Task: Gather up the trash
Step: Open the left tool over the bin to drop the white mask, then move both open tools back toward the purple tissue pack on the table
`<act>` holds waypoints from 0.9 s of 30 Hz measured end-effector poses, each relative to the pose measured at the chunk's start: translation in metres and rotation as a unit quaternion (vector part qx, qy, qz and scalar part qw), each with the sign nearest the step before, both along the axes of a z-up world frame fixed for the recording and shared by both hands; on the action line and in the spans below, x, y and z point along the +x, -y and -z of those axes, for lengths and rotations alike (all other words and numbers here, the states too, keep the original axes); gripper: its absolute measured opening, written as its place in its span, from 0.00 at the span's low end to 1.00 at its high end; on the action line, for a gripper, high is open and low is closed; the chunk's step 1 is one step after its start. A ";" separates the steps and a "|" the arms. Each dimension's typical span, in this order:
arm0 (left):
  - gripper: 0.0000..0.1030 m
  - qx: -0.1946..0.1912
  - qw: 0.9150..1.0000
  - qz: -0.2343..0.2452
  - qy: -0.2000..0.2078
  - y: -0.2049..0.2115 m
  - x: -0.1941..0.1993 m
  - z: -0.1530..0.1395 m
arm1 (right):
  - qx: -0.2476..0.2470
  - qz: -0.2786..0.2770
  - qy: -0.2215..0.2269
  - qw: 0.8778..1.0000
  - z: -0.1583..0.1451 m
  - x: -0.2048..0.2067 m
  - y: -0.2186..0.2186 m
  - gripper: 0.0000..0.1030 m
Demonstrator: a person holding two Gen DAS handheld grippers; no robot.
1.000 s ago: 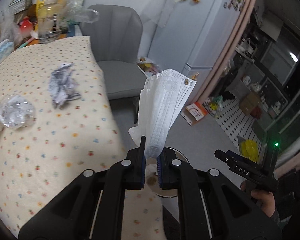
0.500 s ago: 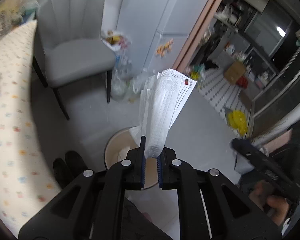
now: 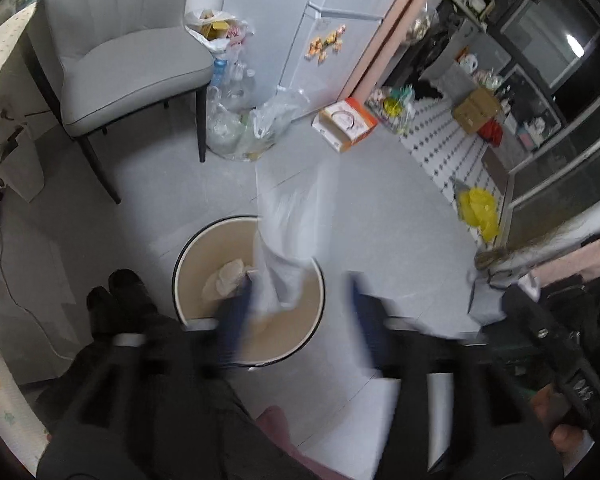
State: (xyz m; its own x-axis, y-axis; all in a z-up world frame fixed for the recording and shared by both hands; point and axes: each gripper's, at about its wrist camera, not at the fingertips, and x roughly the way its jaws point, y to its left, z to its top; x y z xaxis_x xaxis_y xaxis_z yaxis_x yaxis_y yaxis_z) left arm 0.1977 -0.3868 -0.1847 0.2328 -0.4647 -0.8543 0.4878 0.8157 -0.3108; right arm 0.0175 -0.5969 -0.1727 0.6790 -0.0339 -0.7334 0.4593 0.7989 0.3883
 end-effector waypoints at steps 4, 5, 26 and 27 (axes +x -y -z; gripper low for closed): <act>0.75 -0.014 1.000 -0.006 0.020 -0.009 -0.001 -0.018 | -0.001 -0.007 0.005 1.000 -0.004 0.003 -0.005 0.70; 0.76 -0.018 1.000 -0.009 0.021 -0.013 0.000 -0.022 | -0.002 -0.009 0.007 1.000 -0.006 0.004 -0.006 0.70; 0.92 -0.077 0.970 -0.178 0.145 -0.208 -0.026 -0.136 | -0.014 -0.112 0.072 0.991 -0.069 0.045 -0.109 0.92; 0.92 -0.078 0.968 -0.187 0.147 -0.219 -0.027 -0.137 | -0.015 -0.117 0.072 0.990 -0.073 0.048 -0.116 0.92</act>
State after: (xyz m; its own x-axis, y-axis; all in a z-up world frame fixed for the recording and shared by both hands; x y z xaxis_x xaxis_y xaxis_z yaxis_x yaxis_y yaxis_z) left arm 0.1704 -0.1680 -0.0473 0.6324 -0.4186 -0.6518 0.2535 0.9069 -0.3365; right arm 0.0651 -0.4813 -0.1001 0.7689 0.1167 -0.6287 0.2009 0.8893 0.4108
